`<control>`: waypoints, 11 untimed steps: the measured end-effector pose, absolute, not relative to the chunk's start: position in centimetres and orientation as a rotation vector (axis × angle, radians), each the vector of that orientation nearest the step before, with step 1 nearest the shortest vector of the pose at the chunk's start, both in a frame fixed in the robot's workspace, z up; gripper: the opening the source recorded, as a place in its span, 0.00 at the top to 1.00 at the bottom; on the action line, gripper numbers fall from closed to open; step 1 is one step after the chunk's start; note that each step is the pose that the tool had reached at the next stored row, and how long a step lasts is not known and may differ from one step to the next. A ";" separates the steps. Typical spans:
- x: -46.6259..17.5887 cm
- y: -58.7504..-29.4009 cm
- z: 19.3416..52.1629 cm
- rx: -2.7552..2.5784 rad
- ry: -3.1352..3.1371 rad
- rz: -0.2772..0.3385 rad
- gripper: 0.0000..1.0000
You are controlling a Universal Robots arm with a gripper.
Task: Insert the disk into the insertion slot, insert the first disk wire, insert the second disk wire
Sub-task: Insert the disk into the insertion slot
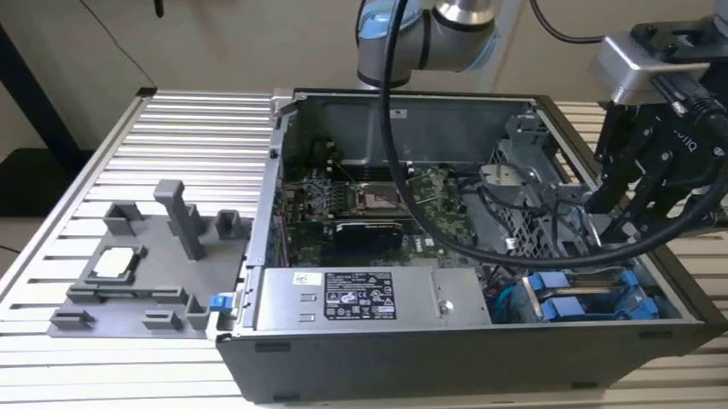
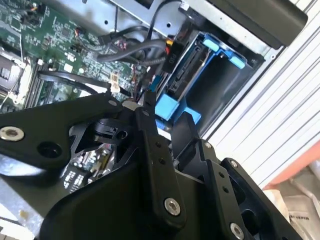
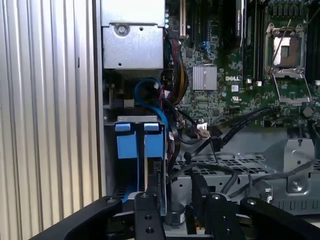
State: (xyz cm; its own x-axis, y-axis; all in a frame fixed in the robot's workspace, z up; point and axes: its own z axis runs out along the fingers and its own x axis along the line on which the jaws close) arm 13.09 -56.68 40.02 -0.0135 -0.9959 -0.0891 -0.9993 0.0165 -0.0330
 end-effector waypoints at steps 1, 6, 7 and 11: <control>13.1 -56.7 40.0 -2.136 2.167 0.045 0.59; 13.1 -56.7 39.9 -2.105 2.129 -0.021 0.59; 13.1 -56.7 39.8 -2.102 2.125 -0.028 0.59; 13.1 -56.7 39.6 -2.089 2.113 -0.023 0.59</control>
